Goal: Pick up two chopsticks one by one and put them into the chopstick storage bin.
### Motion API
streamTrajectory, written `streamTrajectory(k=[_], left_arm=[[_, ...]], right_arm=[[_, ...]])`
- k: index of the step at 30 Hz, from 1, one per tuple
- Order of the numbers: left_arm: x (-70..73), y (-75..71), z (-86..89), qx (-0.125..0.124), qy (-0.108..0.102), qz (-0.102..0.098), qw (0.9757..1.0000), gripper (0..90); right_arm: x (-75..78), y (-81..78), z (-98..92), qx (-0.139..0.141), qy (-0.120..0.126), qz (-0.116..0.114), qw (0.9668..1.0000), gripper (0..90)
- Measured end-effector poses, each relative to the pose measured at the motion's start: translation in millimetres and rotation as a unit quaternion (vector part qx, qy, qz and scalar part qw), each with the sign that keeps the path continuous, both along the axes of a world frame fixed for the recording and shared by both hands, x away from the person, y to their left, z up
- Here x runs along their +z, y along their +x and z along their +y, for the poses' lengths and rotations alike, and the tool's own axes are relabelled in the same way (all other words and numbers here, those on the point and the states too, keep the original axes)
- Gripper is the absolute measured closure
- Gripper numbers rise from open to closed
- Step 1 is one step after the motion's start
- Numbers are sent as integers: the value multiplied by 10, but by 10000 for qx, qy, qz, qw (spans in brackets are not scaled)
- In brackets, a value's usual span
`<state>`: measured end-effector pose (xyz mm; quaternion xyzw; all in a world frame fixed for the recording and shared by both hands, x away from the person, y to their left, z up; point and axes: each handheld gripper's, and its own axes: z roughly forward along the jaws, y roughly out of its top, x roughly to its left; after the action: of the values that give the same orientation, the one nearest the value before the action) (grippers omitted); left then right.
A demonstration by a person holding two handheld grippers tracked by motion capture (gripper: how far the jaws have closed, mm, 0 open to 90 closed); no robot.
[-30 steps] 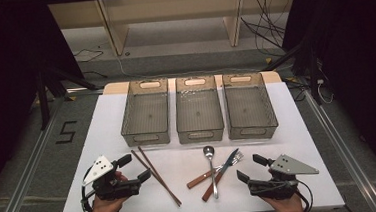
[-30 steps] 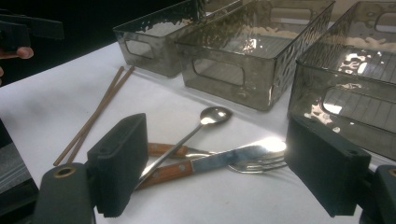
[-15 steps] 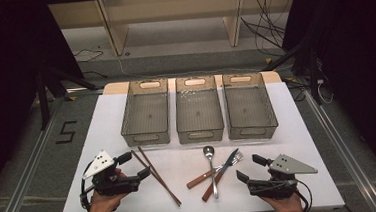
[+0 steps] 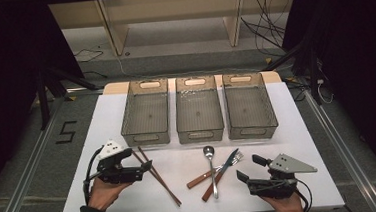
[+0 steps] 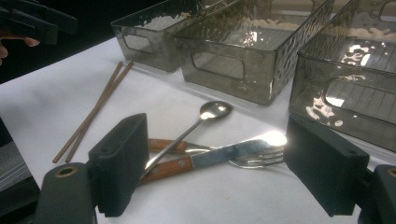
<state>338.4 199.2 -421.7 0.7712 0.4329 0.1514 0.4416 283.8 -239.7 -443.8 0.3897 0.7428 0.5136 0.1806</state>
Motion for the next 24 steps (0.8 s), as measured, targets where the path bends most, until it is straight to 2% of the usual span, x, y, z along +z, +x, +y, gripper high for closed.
streamTrajectory(k=[5,9,12,20,24], left_arm=[[15,62,-91,-101,211,234,9995,129],[49,120,-151,-198,406,306,9985,138],[78,172,-185,-332,635,358,9968,142],[80,255,-250,-250,825,597,9945,155],[62,291,-313,-169,1048,761,9914,156]], right_arm=[[-3,1,6,8,-21,23,10000,233],[-7,6,9,10,-8,47,10000,233],[-8,8,9,14,-12,62,10000,233],[-9,7,7,24,-18,64,10000,233],[-11,12,7,33,-26,95,9999,233]])
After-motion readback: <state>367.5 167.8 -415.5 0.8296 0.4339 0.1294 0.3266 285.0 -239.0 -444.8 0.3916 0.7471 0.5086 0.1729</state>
